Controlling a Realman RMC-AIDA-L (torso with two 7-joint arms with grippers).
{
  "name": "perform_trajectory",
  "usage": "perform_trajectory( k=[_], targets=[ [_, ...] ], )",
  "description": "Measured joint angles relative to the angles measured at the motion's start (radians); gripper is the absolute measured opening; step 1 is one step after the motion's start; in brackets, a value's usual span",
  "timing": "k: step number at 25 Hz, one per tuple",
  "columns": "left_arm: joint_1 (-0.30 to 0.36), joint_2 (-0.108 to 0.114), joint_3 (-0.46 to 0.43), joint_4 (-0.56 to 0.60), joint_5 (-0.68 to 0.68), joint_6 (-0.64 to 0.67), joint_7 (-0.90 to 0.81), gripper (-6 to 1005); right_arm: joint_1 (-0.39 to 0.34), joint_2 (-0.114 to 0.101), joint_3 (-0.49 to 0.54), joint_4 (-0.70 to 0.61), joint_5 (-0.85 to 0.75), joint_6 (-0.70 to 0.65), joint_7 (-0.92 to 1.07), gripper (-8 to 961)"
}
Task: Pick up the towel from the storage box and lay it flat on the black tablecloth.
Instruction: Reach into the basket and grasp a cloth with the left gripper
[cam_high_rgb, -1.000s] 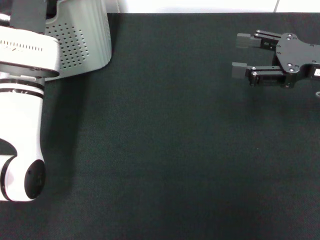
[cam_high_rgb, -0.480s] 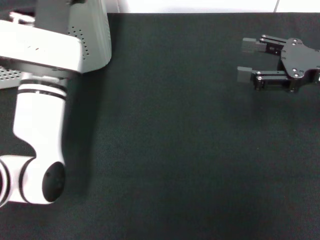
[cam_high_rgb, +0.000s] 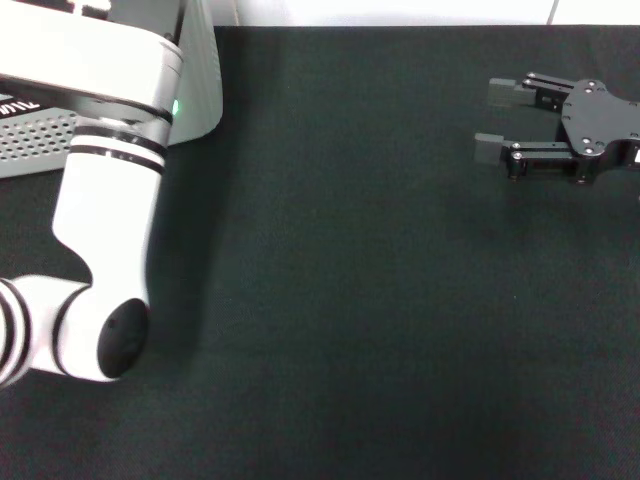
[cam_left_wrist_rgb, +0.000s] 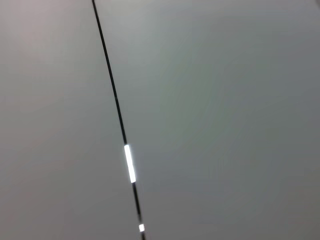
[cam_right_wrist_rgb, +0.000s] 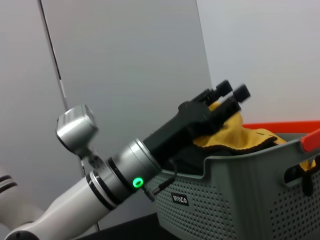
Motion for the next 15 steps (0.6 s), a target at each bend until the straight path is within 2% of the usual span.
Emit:
perform_trajectory(
  k=[5,10,11,12,15],
  targets=[
    [0.04,0.006,0.004,0.13,0.185,0.014,-0.384,544,-0.002,0.001,0.0,0.0,0.0,0.015,0.0,819],
    [0.096,-0.007,0.009,0.406,0.346,0.096,-0.908,543,-0.006,0.004,0.001,0.0,0.0,0.026,0.0,817],
    [0.1,-0.009,0.01,0.446,0.359,0.105,-0.964,543,-0.005,0.005,0.001,0.0,0.0,0.032,0.0,816],
    [0.112,-0.015,0.011,0.542,0.387,0.126,-1.098,543,-0.003,0.007,0.001,-0.001,0.0,0.042,0.0,816],
    [0.132,-0.02,0.027,0.659,0.404,0.151,-1.251,543,0.005,0.014,0.002,-0.01,0.0,0.073,-0.003,815]
  ],
)
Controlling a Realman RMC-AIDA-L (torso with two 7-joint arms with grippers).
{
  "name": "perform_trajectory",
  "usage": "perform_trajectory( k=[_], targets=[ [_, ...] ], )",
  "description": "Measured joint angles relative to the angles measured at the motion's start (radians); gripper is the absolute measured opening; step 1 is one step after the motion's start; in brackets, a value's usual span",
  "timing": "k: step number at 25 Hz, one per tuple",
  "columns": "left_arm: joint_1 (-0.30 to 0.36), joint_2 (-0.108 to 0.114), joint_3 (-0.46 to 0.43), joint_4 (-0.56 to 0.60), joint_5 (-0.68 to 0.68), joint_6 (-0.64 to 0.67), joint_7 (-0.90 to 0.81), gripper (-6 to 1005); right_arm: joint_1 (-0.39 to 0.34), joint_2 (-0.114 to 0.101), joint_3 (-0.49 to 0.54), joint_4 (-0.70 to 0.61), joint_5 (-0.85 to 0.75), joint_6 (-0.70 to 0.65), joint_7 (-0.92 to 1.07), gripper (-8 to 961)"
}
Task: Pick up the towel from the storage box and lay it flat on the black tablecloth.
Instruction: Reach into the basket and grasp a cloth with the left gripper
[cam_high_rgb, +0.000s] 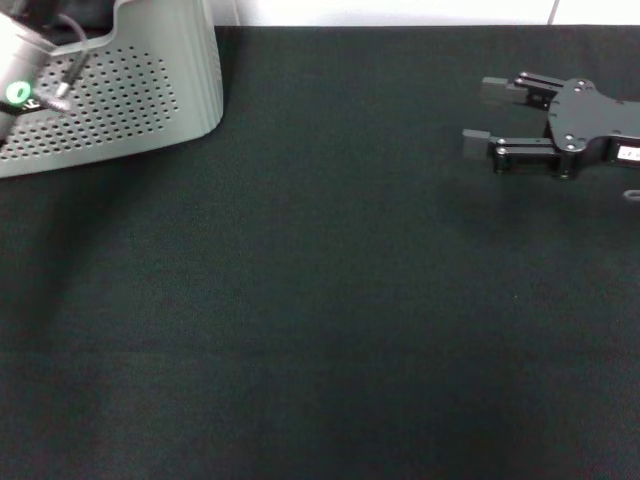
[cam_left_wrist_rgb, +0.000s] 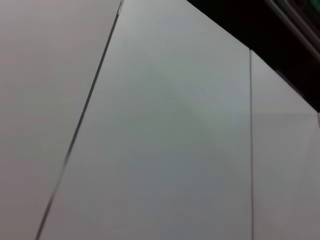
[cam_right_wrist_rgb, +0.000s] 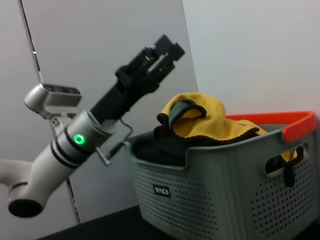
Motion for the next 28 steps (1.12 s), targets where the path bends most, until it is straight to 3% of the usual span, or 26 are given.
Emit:
perform_trajectory(
  k=[4,9,15,18,19,20,26,28],
  targets=[
    [0.01,0.001,0.055,0.11,-0.007,0.006,-0.152,543,0.004,0.006,0.0,-0.002,0.0,0.01,-0.007,813],
    [0.013,-0.001,0.135,0.33,-0.009,-0.039,-0.411,542,0.004,0.007,0.0,-0.002,0.0,0.014,-0.008,811],
    [0.047,0.0,0.327,0.588,-0.009,-0.208,-0.677,542,0.005,0.012,0.0,-0.002,0.0,0.022,-0.009,809],
    [0.085,-0.001,0.468,0.706,-0.008,-0.34,-0.77,542,0.005,0.017,0.0,0.0,0.0,0.027,-0.011,808],
    [0.085,-0.001,0.468,0.706,-0.008,-0.34,-0.77,542,0.005,0.019,0.0,0.002,0.0,0.027,-0.013,808],
    [0.129,-0.004,0.602,0.794,-0.009,-0.478,-0.806,542,0.005,0.02,0.0,0.003,0.0,0.028,-0.016,807],
    [0.246,-0.004,0.912,0.983,-0.002,-0.835,-0.837,541,-0.001,0.021,0.0,0.007,0.0,0.028,-0.02,805],
    [0.28,-0.003,0.973,1.035,0.003,-0.929,-0.839,541,-0.003,0.021,0.0,0.008,0.0,0.029,-0.02,804]
  ],
)
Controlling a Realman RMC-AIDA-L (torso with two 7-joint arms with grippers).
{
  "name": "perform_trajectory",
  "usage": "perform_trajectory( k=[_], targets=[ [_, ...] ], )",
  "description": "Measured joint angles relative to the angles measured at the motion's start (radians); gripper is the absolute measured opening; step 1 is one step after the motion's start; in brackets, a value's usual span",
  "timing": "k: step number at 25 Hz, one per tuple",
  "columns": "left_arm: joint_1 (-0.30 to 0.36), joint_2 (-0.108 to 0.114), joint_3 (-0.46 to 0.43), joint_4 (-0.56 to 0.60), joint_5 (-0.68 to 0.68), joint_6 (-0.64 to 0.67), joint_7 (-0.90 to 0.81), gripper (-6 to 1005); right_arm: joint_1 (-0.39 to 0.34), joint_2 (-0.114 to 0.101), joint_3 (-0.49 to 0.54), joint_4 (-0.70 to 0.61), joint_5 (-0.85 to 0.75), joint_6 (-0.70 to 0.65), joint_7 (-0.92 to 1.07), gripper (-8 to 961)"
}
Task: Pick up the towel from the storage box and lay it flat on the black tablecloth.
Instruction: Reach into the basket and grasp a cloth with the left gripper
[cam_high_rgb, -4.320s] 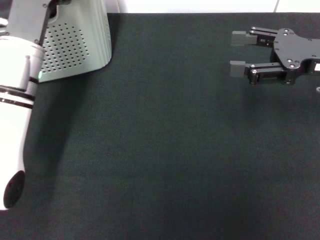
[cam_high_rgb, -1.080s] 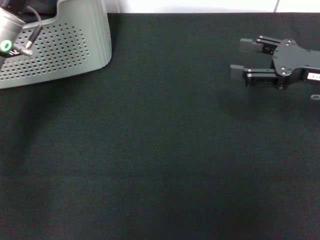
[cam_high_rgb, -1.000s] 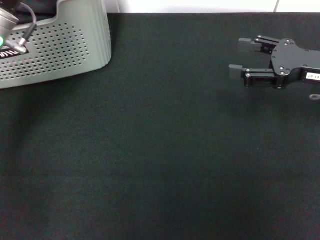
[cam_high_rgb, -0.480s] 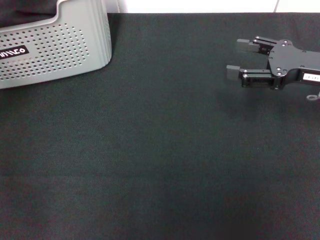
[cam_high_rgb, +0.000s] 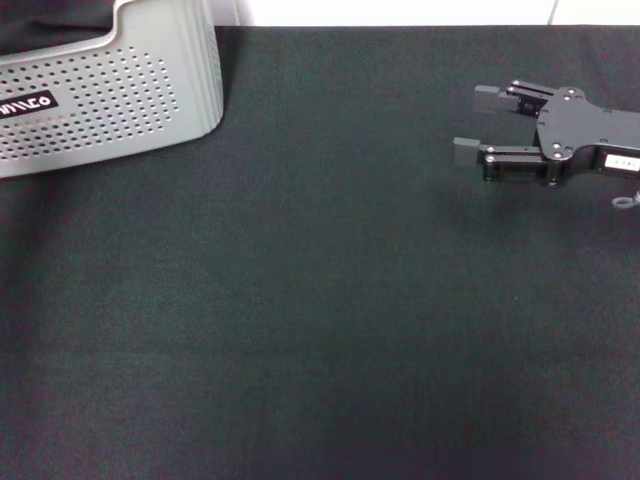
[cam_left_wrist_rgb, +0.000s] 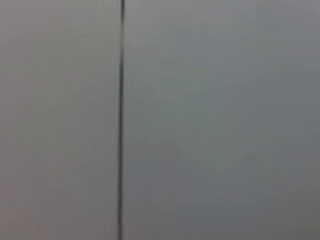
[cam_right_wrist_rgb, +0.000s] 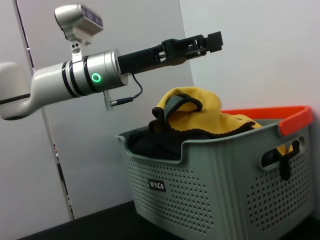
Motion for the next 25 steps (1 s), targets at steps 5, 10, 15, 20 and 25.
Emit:
perform_trajectory(
  k=[5,10,15,20,25],
  targets=[
    [0.049,0.002,0.038,0.089,0.063,-0.097,-0.037,541,-0.005,0.0,0.0,0.001,0.0,0.01,0.0,802],
    [0.074,0.0,0.04,0.149,0.198,-0.124,-0.095,540,-0.006,0.0,0.0,0.001,0.0,0.027,0.0,800],
    [0.084,0.002,0.042,0.19,0.336,-0.126,-0.169,539,0.0,0.001,0.0,0.001,0.0,0.044,0.0,799],
    [0.086,-0.001,0.043,0.241,0.463,-0.126,-0.246,538,0.001,0.003,0.0,-0.001,0.0,0.062,0.001,797],
    [0.109,-0.001,0.08,0.319,0.63,-0.115,-0.37,538,0.002,0.003,0.0,-0.003,0.0,0.079,0.004,795]
  ],
)
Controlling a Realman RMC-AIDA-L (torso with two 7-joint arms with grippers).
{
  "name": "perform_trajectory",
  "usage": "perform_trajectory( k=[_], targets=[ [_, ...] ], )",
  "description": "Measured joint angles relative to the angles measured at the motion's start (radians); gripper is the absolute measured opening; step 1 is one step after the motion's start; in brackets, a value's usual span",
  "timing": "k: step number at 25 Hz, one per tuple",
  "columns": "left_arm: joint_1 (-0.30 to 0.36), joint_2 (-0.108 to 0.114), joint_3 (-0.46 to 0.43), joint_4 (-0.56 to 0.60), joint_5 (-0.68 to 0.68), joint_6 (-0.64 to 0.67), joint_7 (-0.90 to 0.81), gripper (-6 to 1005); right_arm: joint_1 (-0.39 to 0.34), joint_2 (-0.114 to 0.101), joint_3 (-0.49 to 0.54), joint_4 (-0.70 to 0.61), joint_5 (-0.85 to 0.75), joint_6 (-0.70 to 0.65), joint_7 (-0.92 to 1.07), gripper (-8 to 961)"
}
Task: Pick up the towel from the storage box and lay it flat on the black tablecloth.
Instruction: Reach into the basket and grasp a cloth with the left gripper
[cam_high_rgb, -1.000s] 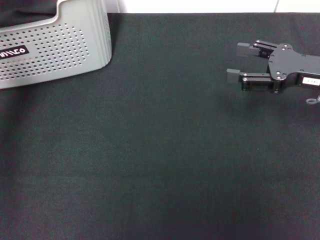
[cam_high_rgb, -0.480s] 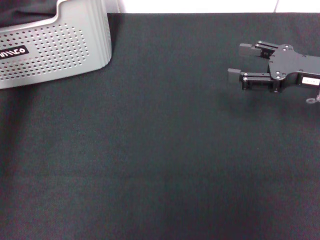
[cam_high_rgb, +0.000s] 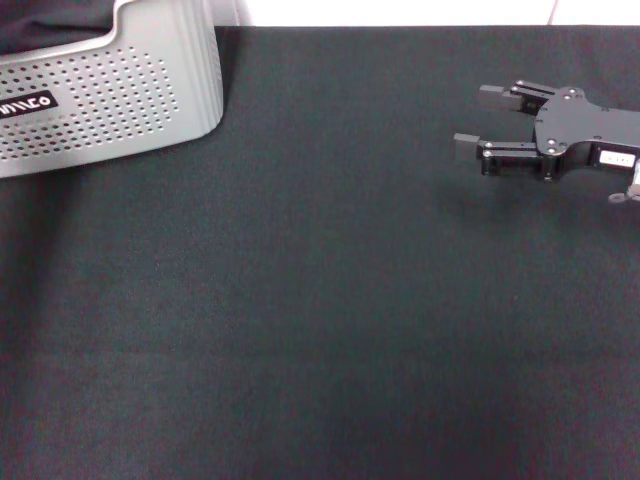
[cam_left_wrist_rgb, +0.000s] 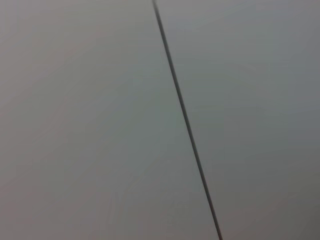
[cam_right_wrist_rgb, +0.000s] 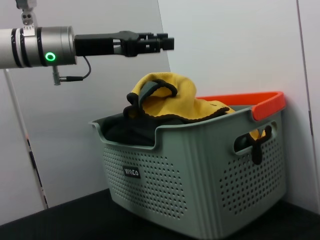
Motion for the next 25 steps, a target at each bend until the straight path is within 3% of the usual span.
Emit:
perform_trajectory(
  k=[7,17,25],
  targets=[
    [0.026,0.0,0.108,0.093,0.326,0.073,-0.244,537,0.003,0.0,0.0,-0.003,0.002,0.032,0.0,792],
    [0.035,-0.003,0.127,0.126,0.391,0.122,-0.298,535,0.012,0.005,0.0,0.0,0.0,0.053,-0.001,788],
    [0.035,-0.003,0.232,0.119,0.634,0.073,-0.451,534,0.018,0.009,0.0,-0.006,0.0,0.068,-0.004,785]
  ],
)
